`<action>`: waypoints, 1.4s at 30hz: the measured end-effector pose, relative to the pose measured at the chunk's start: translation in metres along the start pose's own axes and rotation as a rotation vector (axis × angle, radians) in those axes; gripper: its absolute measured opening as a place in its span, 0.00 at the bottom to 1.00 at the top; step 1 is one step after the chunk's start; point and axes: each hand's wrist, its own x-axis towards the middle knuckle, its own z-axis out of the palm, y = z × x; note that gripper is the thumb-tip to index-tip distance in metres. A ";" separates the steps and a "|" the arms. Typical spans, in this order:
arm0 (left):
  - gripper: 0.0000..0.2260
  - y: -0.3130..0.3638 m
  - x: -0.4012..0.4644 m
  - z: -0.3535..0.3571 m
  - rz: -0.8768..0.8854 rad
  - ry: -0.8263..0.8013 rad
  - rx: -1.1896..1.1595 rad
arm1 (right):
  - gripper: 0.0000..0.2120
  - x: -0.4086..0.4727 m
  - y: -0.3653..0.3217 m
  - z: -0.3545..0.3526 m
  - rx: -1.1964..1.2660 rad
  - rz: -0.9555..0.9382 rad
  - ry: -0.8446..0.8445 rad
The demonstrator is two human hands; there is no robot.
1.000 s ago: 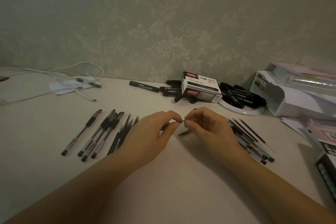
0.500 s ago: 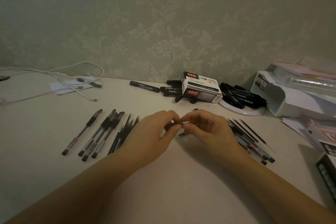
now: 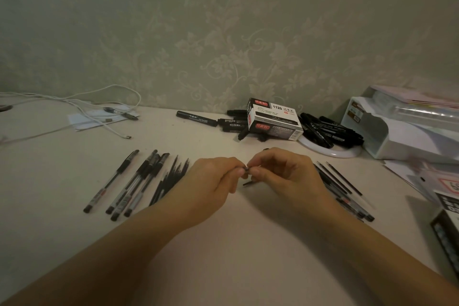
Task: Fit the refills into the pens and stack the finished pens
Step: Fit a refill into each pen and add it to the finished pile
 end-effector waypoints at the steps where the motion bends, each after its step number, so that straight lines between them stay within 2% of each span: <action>1: 0.09 -0.001 0.000 0.000 -0.006 -0.010 0.004 | 0.08 0.000 0.000 0.000 0.003 0.004 -0.001; 6: 0.07 0.000 0.001 0.001 0.010 0.035 0.036 | 0.03 -0.002 0.001 0.001 -0.075 0.088 0.008; 13: 0.07 0.003 0.000 0.005 0.080 0.111 0.062 | 0.21 -0.004 -0.003 0.008 -0.436 -0.056 0.054; 17: 0.08 0.001 0.000 0.005 0.070 0.111 0.068 | 0.20 -0.004 -0.004 0.007 -0.432 -0.049 0.064; 21: 0.07 -0.002 0.001 0.002 0.028 0.137 0.062 | 0.05 -0.004 -0.003 0.008 -0.425 -0.029 0.023; 22: 0.07 -0.001 0.001 0.002 0.034 0.134 0.064 | 0.05 -0.004 -0.003 0.008 -0.419 -0.028 0.016; 27: 0.08 0.002 0.000 0.004 0.052 0.112 0.089 | 0.17 -0.006 -0.004 0.008 -0.384 -0.030 0.029; 29: 0.07 0.001 0.001 0.004 0.034 0.113 0.079 | 0.15 -0.005 -0.005 0.009 -0.392 -0.005 0.021; 33: 0.07 0.001 0.001 0.003 0.016 0.122 0.068 | 0.05 -0.004 -0.002 0.009 -0.406 -0.003 -0.011; 39: 0.08 0.003 0.001 0.002 0.045 0.122 0.080 | 0.11 -0.006 -0.002 0.007 -0.362 0.007 -0.020; 42: 0.06 0.003 0.002 0.001 0.034 0.136 0.064 | 0.09 -0.005 -0.003 0.008 -0.334 0.013 -0.015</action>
